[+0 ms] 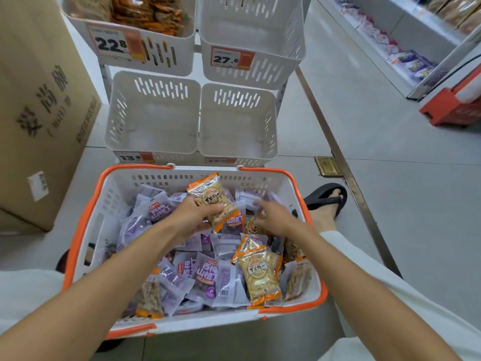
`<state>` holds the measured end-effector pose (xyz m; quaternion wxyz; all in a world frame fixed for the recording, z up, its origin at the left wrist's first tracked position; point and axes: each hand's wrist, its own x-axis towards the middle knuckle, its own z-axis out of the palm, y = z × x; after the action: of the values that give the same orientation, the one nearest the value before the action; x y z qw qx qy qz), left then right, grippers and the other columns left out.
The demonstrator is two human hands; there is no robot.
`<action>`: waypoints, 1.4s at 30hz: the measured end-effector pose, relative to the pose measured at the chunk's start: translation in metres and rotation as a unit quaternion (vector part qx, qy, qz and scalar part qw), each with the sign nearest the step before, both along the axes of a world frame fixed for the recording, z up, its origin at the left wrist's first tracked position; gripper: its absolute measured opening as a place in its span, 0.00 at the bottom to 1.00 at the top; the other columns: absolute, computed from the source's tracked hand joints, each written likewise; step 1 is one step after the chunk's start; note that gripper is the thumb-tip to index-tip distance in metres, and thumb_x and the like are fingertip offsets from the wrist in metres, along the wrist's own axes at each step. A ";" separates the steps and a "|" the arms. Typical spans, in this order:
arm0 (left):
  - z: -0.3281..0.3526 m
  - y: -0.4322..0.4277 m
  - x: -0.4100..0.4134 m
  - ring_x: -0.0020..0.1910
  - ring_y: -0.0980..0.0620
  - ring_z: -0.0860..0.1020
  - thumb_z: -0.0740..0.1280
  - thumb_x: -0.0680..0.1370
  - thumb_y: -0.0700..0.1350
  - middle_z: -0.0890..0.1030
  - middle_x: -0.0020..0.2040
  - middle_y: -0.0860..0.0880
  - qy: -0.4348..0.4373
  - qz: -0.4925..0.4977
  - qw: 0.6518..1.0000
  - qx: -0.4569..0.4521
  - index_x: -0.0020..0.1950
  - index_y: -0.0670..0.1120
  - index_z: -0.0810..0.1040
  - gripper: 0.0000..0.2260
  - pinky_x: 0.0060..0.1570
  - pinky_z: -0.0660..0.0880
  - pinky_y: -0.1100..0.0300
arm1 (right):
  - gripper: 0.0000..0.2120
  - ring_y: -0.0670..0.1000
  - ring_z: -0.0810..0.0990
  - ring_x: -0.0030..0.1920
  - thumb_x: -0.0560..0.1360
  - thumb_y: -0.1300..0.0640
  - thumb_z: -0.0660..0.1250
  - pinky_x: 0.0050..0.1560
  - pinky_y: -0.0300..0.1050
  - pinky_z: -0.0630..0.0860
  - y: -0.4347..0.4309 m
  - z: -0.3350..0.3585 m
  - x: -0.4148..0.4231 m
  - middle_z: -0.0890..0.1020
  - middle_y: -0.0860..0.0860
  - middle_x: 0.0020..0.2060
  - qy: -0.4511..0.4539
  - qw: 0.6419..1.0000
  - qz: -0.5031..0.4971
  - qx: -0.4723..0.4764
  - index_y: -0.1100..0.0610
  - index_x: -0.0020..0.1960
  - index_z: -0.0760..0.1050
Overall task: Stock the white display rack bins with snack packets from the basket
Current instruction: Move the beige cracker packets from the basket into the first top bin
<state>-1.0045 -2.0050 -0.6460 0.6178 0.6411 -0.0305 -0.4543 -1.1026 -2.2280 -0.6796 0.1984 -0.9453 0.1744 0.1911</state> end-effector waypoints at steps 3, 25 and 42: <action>0.002 0.010 0.005 0.42 0.53 0.84 0.69 0.78 0.37 0.85 0.47 0.45 -0.016 -0.008 1.000 0.006 0.58 0.41 0.76 0.09 0.40 0.81 0.60 | 0.06 0.56 0.79 0.50 0.76 0.58 0.65 0.44 0.45 0.70 0.000 -0.015 -0.007 0.82 0.54 0.43 -0.019 0.991 0.062 -0.121 0.58 0.46 0.80; 0.155 0.021 0.148 0.58 0.49 0.81 0.54 0.79 0.66 0.82 0.60 0.47 -0.261 0.068 0.962 -0.034 0.66 0.55 0.74 0.23 0.61 0.77 0.47 | 0.25 0.53 0.83 0.57 0.77 0.45 0.64 0.62 0.56 0.77 0.127 0.199 0.204 0.82 0.55 0.59 -0.240 0.839 -0.132 0.470 0.56 0.70 0.70; 0.183 0.015 0.412 0.80 0.48 0.44 0.57 0.82 0.60 0.46 0.82 0.50 -0.635 0.082 0.705 0.306 0.80 0.56 0.54 0.28 0.76 0.46 0.43 | 0.42 0.56 0.78 0.63 0.64 0.34 0.69 0.64 0.57 0.74 0.073 0.252 0.480 0.77 0.53 0.66 -0.353 0.825 -0.180 0.403 0.48 0.73 0.63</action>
<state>-0.5921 -1.9900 -0.4632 0.2572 0.9318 -0.2221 0.1278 -0.6230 -2.1551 -0.4276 0.6410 -0.7357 0.1673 -0.1413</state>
